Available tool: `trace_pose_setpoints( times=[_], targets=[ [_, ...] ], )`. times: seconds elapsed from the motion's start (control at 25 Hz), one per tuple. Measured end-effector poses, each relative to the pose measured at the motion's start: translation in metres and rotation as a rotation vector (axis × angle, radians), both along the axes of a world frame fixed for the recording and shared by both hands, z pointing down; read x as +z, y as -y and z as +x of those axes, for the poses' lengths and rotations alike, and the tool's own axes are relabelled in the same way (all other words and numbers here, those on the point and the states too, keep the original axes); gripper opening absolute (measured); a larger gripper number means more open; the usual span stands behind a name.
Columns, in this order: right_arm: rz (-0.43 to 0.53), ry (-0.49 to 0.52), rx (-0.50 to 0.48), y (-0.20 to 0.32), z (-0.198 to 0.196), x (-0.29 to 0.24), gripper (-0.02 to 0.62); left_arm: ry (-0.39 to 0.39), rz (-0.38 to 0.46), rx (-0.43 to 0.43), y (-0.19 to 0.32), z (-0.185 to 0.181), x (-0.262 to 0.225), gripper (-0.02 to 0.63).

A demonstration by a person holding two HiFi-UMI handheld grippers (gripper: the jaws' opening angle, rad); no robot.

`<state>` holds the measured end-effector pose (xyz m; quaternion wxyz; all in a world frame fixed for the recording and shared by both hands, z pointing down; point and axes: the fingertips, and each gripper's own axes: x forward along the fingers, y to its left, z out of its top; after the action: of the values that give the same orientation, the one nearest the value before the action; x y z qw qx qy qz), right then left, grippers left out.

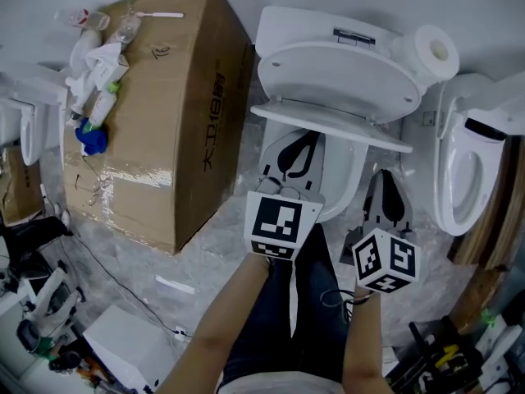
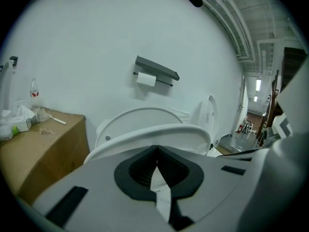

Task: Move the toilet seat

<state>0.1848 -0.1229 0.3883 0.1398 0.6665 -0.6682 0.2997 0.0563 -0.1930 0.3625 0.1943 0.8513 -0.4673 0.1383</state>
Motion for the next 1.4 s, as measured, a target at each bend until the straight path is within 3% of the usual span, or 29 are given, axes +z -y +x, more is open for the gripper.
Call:
trace_pose_setpoints(
  times=[0.36, 0.6, 1.4],
  targets=[
    [0.067, -0.042, -0.074, 0.041, -0.01, -0.014, 0.021, 0.009, 0.022, 0.0, 0.03, 0.005, -0.005, 0.014],
    [0.105, -0.048, -0.074, 0.067, -0.009, -0.021, 0.018, 0.014, 0.032, 0.0, 0.048, 0.009, -0.006, 0.014],
    [0.085, 0.005, -0.09, 0.075, -0.02, -0.011, 0.018, 0.028, 0.045, -0.027, 0.104, 0.018, -0.005, 0.015]
  ],
)
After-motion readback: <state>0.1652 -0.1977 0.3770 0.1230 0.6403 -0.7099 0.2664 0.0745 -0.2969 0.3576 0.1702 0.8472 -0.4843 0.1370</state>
